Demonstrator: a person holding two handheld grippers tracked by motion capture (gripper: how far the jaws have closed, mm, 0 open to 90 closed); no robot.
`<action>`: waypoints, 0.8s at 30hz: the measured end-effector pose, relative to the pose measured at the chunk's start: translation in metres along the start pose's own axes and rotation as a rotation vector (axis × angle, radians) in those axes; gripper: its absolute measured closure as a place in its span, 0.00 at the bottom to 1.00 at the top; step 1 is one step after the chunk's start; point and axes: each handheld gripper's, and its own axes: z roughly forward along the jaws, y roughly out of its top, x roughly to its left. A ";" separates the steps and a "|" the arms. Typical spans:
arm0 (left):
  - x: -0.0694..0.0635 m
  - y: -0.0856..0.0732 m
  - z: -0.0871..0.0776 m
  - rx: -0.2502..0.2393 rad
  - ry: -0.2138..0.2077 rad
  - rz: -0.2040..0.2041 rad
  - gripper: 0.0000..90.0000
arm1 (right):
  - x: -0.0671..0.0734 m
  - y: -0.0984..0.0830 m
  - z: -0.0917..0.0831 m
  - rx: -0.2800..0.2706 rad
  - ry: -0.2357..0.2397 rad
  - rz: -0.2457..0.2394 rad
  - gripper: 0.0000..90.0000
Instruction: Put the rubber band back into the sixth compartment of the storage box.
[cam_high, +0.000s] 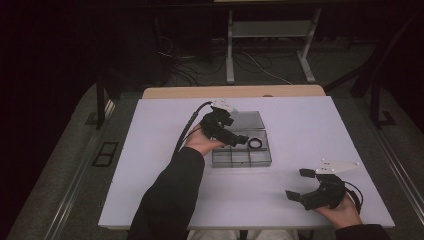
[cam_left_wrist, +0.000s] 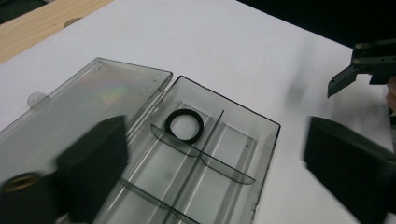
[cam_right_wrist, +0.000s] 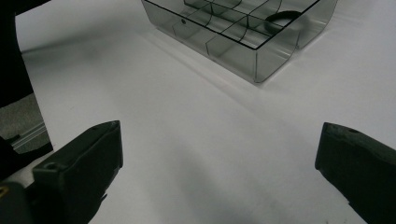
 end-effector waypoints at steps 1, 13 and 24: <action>0.000 -0.001 -0.002 -0.001 0.002 -0.004 0.00 | 0.000 0.000 0.000 0.000 0.000 0.000 0.00; -0.008 -0.025 -0.036 -0.043 0.036 -0.023 0.00 | 0.000 0.000 0.000 0.002 -0.003 0.000 0.00; -0.022 -0.062 -0.065 -0.080 0.088 -0.031 0.00 | 0.001 0.000 0.001 0.011 -0.004 0.006 0.00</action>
